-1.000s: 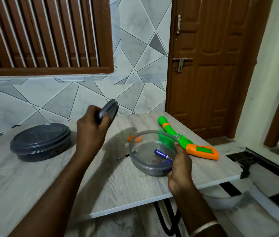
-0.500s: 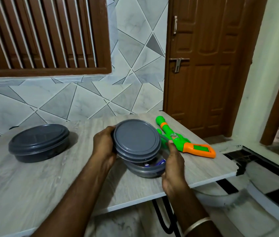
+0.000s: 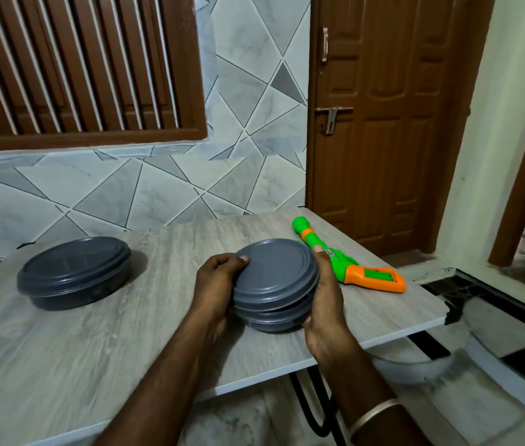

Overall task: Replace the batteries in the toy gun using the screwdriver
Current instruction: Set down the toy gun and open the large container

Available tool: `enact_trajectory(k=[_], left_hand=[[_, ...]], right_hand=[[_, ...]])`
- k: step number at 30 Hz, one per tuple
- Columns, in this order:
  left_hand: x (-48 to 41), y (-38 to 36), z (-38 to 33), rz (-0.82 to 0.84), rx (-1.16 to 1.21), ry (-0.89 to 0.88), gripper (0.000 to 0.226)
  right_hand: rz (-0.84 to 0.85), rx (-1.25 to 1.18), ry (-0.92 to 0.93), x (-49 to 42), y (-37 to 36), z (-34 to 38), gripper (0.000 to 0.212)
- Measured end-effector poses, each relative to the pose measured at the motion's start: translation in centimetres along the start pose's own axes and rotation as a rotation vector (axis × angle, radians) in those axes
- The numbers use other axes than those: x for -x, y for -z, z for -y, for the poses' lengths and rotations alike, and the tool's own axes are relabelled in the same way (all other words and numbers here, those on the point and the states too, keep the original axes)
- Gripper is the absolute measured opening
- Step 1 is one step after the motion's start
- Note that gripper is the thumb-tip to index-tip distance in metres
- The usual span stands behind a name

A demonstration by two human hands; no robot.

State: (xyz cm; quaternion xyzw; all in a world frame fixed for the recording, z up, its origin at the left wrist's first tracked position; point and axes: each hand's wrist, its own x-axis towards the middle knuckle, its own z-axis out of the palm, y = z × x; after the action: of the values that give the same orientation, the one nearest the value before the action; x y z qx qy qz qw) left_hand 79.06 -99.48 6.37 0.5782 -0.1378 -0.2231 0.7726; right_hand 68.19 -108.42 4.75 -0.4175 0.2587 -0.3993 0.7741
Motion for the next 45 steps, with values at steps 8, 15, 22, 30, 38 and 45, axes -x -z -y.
enact_trajectory(k=[8,15,22,30,38,45], left_hand=[[0.2,-0.2,-0.3,-0.008,-0.051,-0.089,0.025],[0.3,-0.2,-1.5,0.040,-0.054,0.066,0.029],[0.2,0.3,-1.5,-0.089,-0.049,0.069,0.024],[1.0,1.0,-1.5,-0.160,-0.017,0.072,0.018],[-0.7,2.1,-4.1,-0.164,0.046,0.005,0.018],[-6.8,4.1,-8.6,-0.156,0.108,-0.136,0.013]], right_hand=[[-0.100,0.022,0.030,-0.4,-0.1,-0.7,0.041],[-0.072,0.060,0.102,-0.1,-0.5,-0.3,0.036],[-0.076,0.063,0.096,-0.1,-1.0,-0.8,0.042],[-0.056,0.074,0.074,0.1,-1.3,-1.1,0.037],[0.056,0.101,0.044,-2.0,-5.2,0.1,0.028],[0.187,0.148,-0.020,-8.2,-13.4,2.3,0.024]])
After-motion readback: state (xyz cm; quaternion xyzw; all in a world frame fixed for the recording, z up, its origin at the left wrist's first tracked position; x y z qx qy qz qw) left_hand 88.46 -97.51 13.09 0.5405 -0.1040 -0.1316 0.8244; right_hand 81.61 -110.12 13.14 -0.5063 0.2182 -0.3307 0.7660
